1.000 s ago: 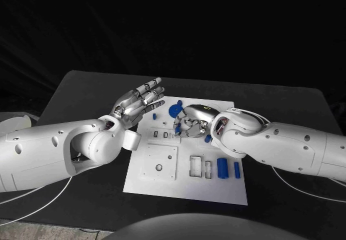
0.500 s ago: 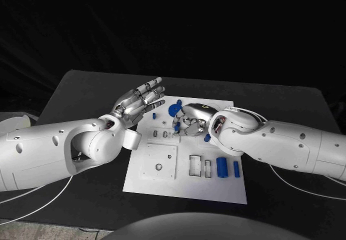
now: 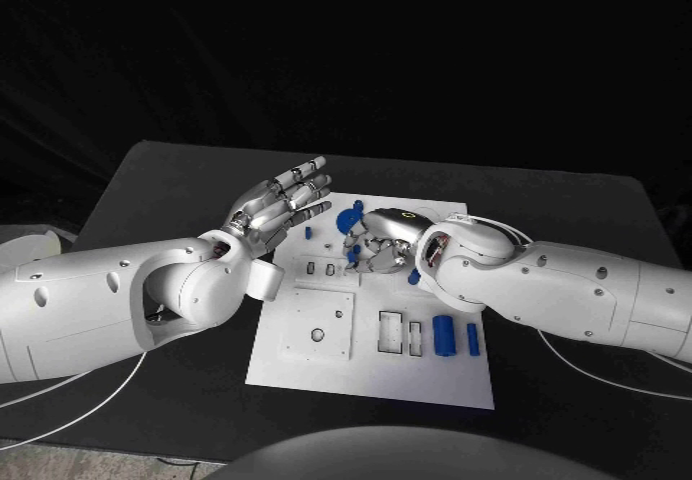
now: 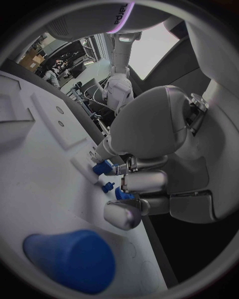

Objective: Assemble the parts on the task board

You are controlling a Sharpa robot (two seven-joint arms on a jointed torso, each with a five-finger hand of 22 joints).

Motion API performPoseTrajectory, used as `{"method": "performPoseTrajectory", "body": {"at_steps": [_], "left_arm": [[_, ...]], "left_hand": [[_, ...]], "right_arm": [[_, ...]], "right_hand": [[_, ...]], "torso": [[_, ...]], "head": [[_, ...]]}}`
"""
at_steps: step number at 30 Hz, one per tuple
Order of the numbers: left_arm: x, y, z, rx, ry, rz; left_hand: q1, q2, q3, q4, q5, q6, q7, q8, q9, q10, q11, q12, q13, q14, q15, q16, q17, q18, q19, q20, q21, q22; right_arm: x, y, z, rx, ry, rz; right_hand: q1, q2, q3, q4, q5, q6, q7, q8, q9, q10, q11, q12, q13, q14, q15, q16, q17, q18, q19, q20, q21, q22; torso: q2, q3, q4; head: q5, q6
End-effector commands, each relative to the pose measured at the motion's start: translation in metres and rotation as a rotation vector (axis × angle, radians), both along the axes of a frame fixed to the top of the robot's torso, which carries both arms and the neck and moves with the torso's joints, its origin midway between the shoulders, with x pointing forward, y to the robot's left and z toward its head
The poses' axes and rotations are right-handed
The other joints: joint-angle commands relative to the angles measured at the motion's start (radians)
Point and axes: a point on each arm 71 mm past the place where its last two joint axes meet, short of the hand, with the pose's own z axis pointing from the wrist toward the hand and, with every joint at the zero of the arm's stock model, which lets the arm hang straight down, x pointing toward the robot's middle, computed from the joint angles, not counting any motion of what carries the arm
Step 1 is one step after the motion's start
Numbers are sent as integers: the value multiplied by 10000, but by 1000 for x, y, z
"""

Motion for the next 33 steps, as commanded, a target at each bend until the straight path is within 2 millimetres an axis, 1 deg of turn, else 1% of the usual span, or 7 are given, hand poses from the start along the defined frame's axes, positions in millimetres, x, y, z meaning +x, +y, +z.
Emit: {"method": "performPoseTrajectory", "body": {"at_steps": [1,8,21,25,27,31,33], "left_arm": [[-1,-2,1,-145,-51,-231],[0,-1,1,-133,-51,-209],[1,1,0,-97,-67,-136],[2,2,0,-54,-78,-55],[2,3,0,-19,-92,17],[1,4,0,44,-109,142],[0,5,1,85,-121,212]], "left_hand": [[60,-3,58,-12,51,44,17,70,18,3,59,41,15,3,96,44,13,-123,65,25,37,12],[61,-14,63,-21,49,67,28,78,21,0,60,42,15,1,98,43,12,-126,66,25,37,12],[61,-27,68,-31,50,76,38,83,22,-8,59,37,13,-4,100,38,10,-129,62,25,33,11],[61,-39,70,-40,50,85,41,86,23,-14,54,35,12,-12,102,31,9,-134,53,32,27,8],[61,-51,71,-46,50,89,43,89,23,-19,51,32,11,-20,103,24,7,-138,46,35,22,6],[57,-96,72,-71,50,75,42,87,19,-46,40,20,6,-51,99,0,1,-151,30,39,10,1],[60,-135,73,-97,50,81,39,90,19,-57,35,19,5,-59,100,-2,0,-158,31,39,9,0]], "right_arm": [[-1,-2,-7,-512,222,56],[-1,-2,-7,-473,162,130],[-3,-8,-1,44,-272,99],[-4,-14,11,466,-693,29],[-4,-19,21,759,-949,-54],[-5,-28,43,1361,-1284,-287],[-6,-35,56,1603,-1369,-446]], "right_hand": [[-81,-141,-68,44,-120,-358,45,-273,-234,695,79,-57,2323,406,83,-52,630,139,-62,20,-73,-9],[-164,-268,-213,102,-468,-1388,-10,-896,-758,682,36,-66,2313,418,63,-14,663,140,-22,8,-133,30],[-470,-449,-621,398,-1288,-2124,-105,-1332,-1377,653,-34,-90,2286,488,5,214,862,113,98,-46,-88,158],[-504,-724,-727,782,-1678,-2685,-158,-1550,-1773,643,-78,-101,2274,524,-23,330,964,99,161,-72,-42,234],[-398,-1031,-735,1303,-1768,-3314,-240,-1685,-2145,641,-136,-104,2270,542,-67,400,1030,96,202,-119,-8,296],[-226,-1336,-846,1832,-1792,-3726,-325,-1726,-2396,652,-201,-97,2277,613,-125,651,1251,59,279,-158,136,401],[-185,-1395,-887,1926,-1793,-3724,-342,-1716,-2426,649,-219,-100,2275,626,-138,700,1296,50,297,-171,169,428]], "torso": [[2,1,-2],[5,8,-3],[5,18,-3],[-14,10,-7],[-20,17,-7],[-29,19,-6],[-68,30,-11]], "head": [[12,25],[0,73],[17,55],[33,60],[31,67],[50,70],[51,76]]}}
